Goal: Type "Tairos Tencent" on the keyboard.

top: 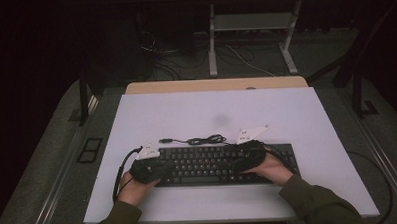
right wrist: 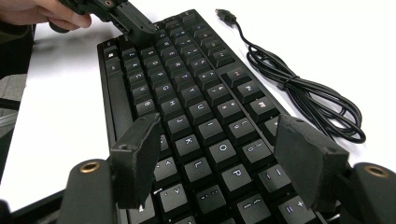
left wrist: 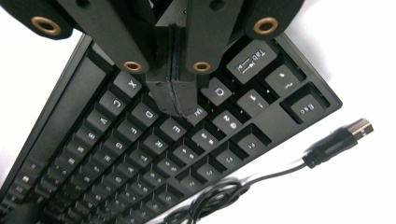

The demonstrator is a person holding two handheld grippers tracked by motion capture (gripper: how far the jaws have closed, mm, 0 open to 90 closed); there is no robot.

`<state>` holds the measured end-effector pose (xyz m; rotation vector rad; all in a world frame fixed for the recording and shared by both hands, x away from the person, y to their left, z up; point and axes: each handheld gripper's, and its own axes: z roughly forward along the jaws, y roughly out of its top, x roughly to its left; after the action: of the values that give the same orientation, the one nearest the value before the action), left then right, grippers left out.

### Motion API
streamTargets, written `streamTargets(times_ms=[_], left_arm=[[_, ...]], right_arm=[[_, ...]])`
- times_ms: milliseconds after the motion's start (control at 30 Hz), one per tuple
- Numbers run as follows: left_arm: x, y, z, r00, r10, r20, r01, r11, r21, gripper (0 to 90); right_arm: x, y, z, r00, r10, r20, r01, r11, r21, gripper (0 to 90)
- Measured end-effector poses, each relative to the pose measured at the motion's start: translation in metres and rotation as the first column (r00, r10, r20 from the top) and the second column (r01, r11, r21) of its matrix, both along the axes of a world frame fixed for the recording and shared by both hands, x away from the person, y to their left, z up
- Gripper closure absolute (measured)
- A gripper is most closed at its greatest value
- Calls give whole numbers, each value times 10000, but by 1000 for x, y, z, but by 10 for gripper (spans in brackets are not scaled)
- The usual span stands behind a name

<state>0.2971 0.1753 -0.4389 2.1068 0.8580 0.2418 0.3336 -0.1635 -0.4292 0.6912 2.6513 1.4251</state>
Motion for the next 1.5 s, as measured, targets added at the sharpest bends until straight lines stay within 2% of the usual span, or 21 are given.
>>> streamTargets(times_ms=[300, 400, 833, 1167, 1367, 1500], left_arm=[[0, 0, 1, 10000, 12, 1, -12, 10000, -6, 887], [-1, 1, 2, 10000, 39, 27, -39, 9999, -126, 886], [-2, 1, 4, 10000, 9, 41, -7, 9995, -310, 812], [-3, 0, 5, 9999, -103, 20, 104, 9985, -532, 703], [-4, 0, 6, 9999, -163, 55, 166, 9981, -589, 648], [-4, -1, 6, 9999, -101, 115, 107, 9981, -601, 574]], right_arm=[[0, 0, 0, 10000, -5, 15, 5, 10000, 12, 315], [0, 0, 0, 10000, 0, 23, 0, 10000, 24, 315], [6, 4, 1, 9997, -209, -82, 211, 9996, 197, 351], [12, 8, 2, 9997, -214, -143, 218, 9994, 273, 475], [15, 13, 3, 9997, -167, -178, 173, 9993, 324, 513], [17, 16, 3, 9997, -133, -212, 139, 9995, 300, 541]])
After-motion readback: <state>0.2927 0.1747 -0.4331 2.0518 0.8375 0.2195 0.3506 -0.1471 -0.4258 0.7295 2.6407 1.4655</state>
